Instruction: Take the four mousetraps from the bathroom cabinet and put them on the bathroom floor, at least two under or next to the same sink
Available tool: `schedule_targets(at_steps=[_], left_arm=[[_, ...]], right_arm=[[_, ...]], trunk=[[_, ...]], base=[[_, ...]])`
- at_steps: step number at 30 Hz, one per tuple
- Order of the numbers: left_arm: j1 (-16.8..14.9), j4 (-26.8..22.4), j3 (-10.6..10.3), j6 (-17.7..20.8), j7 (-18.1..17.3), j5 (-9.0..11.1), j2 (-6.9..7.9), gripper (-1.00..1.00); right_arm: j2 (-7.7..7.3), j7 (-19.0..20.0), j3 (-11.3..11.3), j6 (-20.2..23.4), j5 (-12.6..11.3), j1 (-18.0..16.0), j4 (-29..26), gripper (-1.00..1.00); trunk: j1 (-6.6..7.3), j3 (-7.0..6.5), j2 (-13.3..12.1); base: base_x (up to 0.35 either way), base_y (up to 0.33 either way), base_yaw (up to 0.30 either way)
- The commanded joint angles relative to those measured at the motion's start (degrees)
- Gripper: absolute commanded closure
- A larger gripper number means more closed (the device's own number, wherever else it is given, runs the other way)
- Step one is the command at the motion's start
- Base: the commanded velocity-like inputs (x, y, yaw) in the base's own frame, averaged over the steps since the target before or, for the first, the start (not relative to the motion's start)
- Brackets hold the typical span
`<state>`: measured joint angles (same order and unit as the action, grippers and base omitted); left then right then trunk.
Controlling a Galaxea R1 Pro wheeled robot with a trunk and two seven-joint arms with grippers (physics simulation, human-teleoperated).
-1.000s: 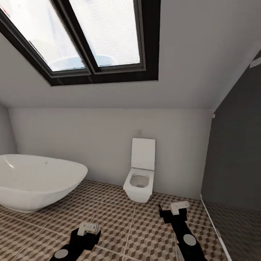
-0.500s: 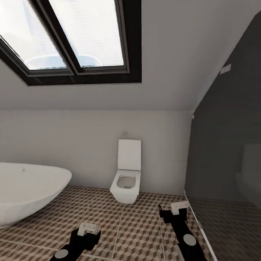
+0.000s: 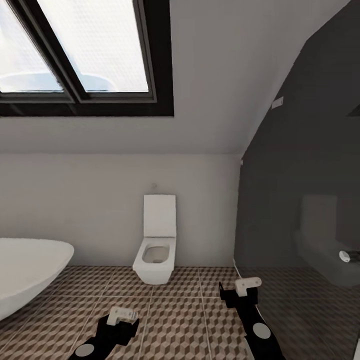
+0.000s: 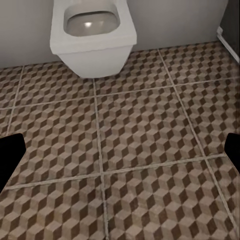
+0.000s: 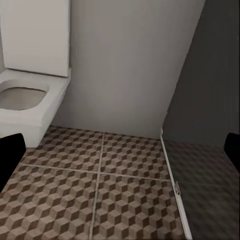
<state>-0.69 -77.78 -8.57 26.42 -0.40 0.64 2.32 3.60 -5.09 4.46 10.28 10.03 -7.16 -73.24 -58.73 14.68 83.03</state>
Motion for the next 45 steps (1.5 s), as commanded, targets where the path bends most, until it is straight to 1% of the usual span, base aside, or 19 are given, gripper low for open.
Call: schedule_targets(at_steps=[1,45], left_arm=[[0.0,-0.1,0.0,0.3,0.0,0.1,0.05,-1.00],[0.0,-0.1,0.0,0.3,0.0,0.1,0.05,-1.00]], right_arm=[[0.00,-0.3,0.1,0.4,0.6,0.0,-0.1,-1.00],[0.00,-0.3,0.1,0.4,0.6,0.0,-0.1,-1.00]], trunk=[[0.00,0.03,0.0],[0.00,-2.11,0.0]], base=[[0.000,0.000,-0.268],[0.000,0.000,-0.268]])
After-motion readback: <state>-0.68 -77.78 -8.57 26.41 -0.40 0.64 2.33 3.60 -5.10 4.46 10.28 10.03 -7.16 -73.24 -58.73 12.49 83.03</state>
